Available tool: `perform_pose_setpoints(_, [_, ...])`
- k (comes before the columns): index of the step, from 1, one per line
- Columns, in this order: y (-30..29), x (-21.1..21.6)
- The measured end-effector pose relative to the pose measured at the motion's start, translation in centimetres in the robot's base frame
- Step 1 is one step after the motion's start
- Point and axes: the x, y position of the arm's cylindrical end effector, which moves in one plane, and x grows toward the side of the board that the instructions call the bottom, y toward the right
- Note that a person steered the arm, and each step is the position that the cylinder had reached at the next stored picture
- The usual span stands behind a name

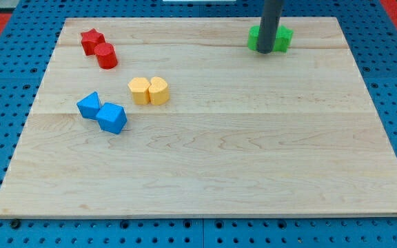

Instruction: Keep the green circle horizontally at the left side of the green star

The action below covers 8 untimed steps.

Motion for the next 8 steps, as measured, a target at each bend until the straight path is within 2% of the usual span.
perform_pose_setpoints(1, [0.0, -1.8])
perform_pose_setpoints(3, [3.2, -1.2])
perform_pose_setpoints(5, [-0.1, -6.7])
perform_pose_setpoints(7, [-5.1, -7.1])
perform_pose_setpoints(8, [-5.7, -8.9])
